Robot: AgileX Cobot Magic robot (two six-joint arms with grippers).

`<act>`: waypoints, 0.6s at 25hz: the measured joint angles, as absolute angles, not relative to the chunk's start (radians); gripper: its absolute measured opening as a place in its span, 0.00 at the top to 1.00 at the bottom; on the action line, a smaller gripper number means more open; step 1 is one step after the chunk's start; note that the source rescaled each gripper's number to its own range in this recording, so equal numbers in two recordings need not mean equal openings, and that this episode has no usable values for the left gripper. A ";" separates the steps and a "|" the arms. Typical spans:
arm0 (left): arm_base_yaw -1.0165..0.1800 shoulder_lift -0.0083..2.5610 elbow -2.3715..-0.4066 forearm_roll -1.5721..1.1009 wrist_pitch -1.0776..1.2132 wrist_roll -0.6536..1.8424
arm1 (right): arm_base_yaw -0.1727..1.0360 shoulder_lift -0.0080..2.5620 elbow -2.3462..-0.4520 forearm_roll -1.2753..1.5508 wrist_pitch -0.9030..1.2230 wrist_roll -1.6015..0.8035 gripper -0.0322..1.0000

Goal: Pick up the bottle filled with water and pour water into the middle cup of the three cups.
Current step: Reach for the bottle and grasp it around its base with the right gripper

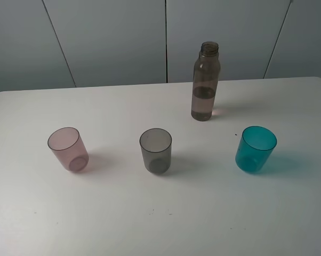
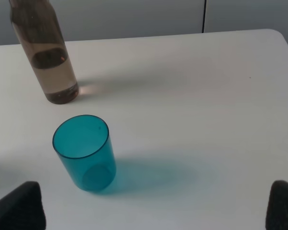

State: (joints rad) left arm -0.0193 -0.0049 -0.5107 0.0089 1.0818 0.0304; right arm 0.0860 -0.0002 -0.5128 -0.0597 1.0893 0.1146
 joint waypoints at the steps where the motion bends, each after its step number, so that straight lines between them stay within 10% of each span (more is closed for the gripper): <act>1: -0.019 -0.005 -0.511 0.009 1.082 0.030 | 0.086 0.000 -0.513 -0.060 1.089 0.115 0.00; 15: -0.019 -0.005 -0.511 0.009 1.082 0.032 | 0.086 0.000 -0.513 -0.060 1.089 0.115 0.00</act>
State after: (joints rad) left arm -0.0193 -0.0049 -0.5107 0.0089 1.0818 0.0322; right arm 0.0860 -0.0002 -0.5128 -0.0597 1.0893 0.1146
